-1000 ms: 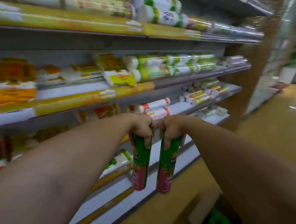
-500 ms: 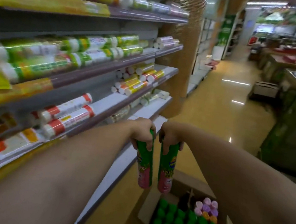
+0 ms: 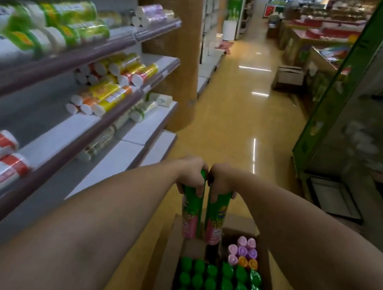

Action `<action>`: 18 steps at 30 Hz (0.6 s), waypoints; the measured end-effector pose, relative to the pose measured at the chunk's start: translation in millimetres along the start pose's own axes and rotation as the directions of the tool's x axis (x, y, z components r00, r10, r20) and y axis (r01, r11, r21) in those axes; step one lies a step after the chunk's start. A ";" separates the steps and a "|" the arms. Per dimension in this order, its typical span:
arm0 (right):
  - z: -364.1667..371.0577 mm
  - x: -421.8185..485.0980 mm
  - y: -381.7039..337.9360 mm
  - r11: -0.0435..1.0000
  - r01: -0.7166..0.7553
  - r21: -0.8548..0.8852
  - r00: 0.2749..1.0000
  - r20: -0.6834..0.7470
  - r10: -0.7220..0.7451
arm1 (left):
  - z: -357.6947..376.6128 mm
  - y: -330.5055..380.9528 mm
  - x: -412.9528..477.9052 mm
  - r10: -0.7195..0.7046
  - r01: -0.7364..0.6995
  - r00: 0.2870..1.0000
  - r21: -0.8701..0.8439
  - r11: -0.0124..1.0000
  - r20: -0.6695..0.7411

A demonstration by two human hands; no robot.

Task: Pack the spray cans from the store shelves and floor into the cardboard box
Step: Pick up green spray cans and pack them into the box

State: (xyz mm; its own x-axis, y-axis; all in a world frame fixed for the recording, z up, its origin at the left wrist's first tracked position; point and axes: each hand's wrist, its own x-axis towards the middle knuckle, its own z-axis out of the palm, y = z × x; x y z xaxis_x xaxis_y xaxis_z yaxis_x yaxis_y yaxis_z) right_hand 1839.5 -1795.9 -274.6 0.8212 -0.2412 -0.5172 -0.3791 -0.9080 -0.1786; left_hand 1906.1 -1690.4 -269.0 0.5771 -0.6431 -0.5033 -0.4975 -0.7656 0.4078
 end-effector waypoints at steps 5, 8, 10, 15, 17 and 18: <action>5.3 91.0 35.6 0.990 -0.102 0.102 0.995 0.010 0.102 | -8.0 -16.4 103.1 0.046 -0.049 0.997 0.053 0.997 0.062; 20.7 151.1 56.1 0.968 -0.186 0.169 0.983 0.036 0.182 | 1.2 -35.4 166.8 0.073 -0.080 0.994 0.079 0.994 0.079; 36.8 185.9 65.8 0.954 -0.221 0.201 0.975 0.050 0.215 | 11.8 -51.0 205.8 0.080 -0.090 0.992 0.094 0.991 0.102; 94.2 262.1 88.1 0.906 -0.306 0.292 0.951 0.041 0.308 | 46.4 -86.6 295.2 0.080 -0.089 0.990 0.077 0.993 0.113; 129.7 293.5 100.3 0.875 -0.336 0.348 0.938 0.036 0.346 | 71.6 -100.5 323.4 0.045 -0.052 0.992 0.061 0.997 0.122; 145.6 305.0 104.3 0.863 -0.338 0.374 0.936 0.042 0.349 | 86.5 -108.6 334.0 0.027 -0.033 0.992 0.047 0.998 0.126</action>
State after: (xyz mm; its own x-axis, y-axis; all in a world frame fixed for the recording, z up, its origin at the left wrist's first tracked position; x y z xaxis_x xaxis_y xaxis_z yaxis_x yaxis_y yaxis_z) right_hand 1988.4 -1914.3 -572.9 0.6189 -0.5280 -0.5815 -0.7647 -0.5742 -0.2925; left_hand 2096.9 -1820.8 -547.2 0.4772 -0.6568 -0.5838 -0.5461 -0.7422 0.3886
